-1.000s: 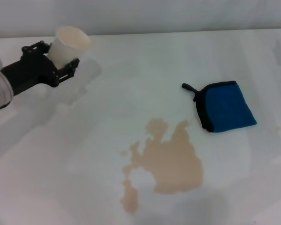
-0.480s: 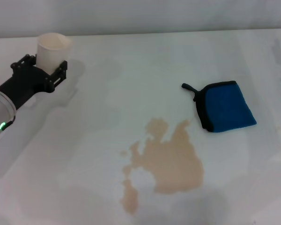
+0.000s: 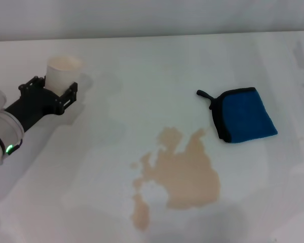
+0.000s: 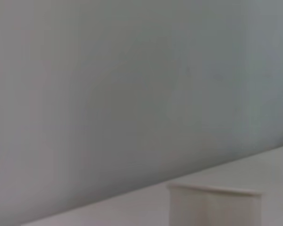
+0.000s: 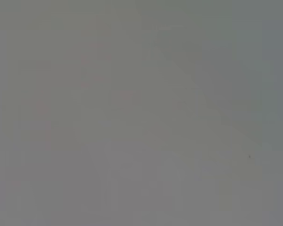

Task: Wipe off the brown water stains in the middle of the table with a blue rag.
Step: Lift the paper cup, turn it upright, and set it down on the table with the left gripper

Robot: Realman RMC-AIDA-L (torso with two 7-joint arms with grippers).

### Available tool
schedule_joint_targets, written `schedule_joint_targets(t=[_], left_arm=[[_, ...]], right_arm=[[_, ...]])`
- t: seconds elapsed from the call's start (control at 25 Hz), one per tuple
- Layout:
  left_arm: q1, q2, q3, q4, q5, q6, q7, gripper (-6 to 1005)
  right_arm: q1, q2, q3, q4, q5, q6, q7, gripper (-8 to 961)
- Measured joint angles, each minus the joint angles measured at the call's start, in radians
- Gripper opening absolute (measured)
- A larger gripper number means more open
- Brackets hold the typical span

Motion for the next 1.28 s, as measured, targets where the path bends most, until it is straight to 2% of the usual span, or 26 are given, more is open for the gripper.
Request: schedule_joint_targets(t=[0.36, 0.88, 1.28], left_arm=[[0.003, -0.003, -0.007, -0.036, -0.01, 0.051, 0.001, 670], [0.006, -0.004, -0.008, -0.065, -0.032, 0.051, -0.002, 676], [0.006, -0.004, -0.009, -0.107, -0.048, 0.044, -0.095, 851]], right_arm=[[-0.001, 0.0, 0.003, -0.002, 0.002, 0.0, 0.0, 779], [-0.005, -0.002, 0.0, -0.003, 0.0, 0.001, 0.0, 779], [-0.007, -0.003, -0.002, -0.002, 0.0, 0.001, 0.0, 779]])
